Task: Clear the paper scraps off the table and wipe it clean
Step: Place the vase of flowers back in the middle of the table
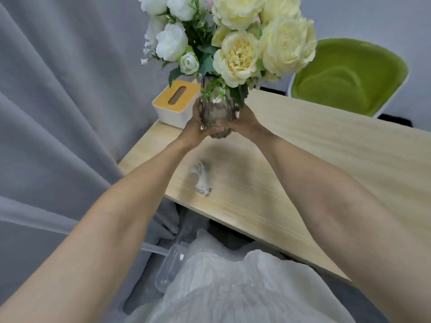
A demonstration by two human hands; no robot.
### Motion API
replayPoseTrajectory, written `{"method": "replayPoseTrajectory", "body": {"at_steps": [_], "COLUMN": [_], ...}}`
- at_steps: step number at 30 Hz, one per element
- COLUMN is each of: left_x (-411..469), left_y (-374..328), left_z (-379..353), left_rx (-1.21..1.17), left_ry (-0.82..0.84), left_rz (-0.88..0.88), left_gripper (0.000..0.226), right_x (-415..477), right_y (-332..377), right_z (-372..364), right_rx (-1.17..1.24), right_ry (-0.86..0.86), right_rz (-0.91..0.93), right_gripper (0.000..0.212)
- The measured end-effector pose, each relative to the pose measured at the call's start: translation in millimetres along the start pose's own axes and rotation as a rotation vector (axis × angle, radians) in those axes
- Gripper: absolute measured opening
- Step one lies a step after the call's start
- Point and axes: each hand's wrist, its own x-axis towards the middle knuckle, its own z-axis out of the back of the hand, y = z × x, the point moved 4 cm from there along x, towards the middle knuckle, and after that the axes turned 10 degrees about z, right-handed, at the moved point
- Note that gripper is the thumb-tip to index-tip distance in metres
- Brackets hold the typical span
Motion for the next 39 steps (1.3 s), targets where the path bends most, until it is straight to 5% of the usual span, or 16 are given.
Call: {"method": "replayPoseTrajectory", "body": {"at_steps": [16,28,39], "left_x": [30,32,48], "left_y": [-121,-104,-75], "left_z": [-266,-341,-336], "left_rx": [-0.044,0.021,0.124], "left_ry": [0.573,0.618,0.598], "left_rz": [-0.178,-0.077,0.019], "left_gripper": [0.1,0.094,0.103], "right_x": [-164,-193,-184], "right_y": [-65,-114,-127], "right_z": [232,263,250], "right_rx": [-0.159,-0.214,-0.104], "right_ry": [-0.514,-0.503,-0.504], "right_rz": [-0.3,-0.35,-0.395], "right_gripper": [0.081,0.089,0.072]}}
